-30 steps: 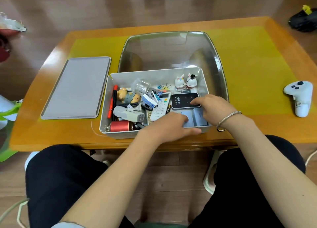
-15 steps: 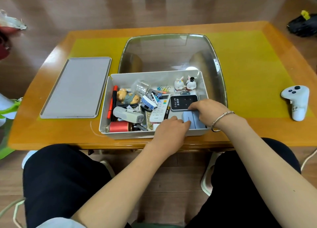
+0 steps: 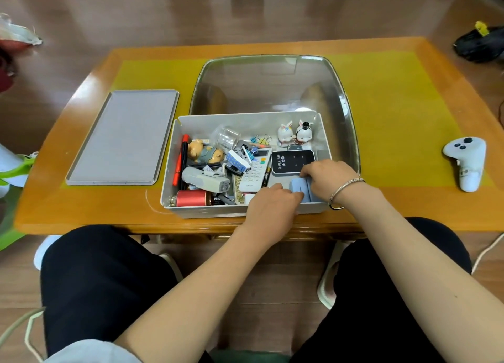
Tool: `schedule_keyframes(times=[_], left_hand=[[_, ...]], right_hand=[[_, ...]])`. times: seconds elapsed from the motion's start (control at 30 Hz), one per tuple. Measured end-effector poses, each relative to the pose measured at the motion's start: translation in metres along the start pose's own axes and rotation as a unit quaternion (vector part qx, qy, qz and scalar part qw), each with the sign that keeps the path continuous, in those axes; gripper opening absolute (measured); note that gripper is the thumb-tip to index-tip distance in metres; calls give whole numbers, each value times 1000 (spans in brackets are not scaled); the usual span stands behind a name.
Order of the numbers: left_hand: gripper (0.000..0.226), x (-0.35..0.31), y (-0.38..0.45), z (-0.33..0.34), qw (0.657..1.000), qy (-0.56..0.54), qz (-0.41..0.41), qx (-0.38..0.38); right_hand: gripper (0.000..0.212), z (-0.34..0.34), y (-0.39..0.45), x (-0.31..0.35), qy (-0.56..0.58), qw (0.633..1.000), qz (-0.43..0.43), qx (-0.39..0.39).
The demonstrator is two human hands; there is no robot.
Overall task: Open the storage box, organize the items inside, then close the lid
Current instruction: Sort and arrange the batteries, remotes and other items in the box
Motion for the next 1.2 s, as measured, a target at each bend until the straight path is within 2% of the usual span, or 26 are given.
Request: schedule_keyframes(times=[0.23,0.5,0.6,0.67,0.77,0.83,0.9,1.03,1.1,1.2], left_hand=[[32,-1,-1,-1,1000,13,3,-7],[35,0,0,-2,1000,15,6,-4],[36,1,0,-1,1000,3,0,-1],[41,4,-1,-4,999,-42,-6,-5],[50,13,-9,-14,992,-123,-22,-25],[49,24,-17,-23,987,-144,-41,-54],[39,39,-26,-33,981,-155,-66,-95],[18,76,-47,-50,965,-151,-126,-173],[19,98,-57,-54,953,-139,-181,-201],[35,128,-74,-58,923,-124,-282,-230]], right_hand=[[51,-4,-4,-6,71,997,-35,6],[44,-4,-4,-5,27,999,-22,14],[47,-4,-6,-3,21,999,-10,-32],[48,-8,-9,-3,17,996,-1,-86],[38,-18,-13,2,21,983,15,-181],[31,-24,-13,10,38,973,17,-227],[28,-27,-9,21,62,968,6,-241],[25,-29,1,45,111,973,-35,-200],[26,-28,6,55,116,976,-50,-176],[30,-25,11,64,111,983,-32,-143]])
Point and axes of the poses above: each hand's wrist, its own y-axis towards the middle knuckle, its own z-axis out of the palm, x = y × z, the point moved 4 cm from there along y, towards the middle knuckle, and after that the axes turned 3 degrees about -z, right-handed, at the moved point
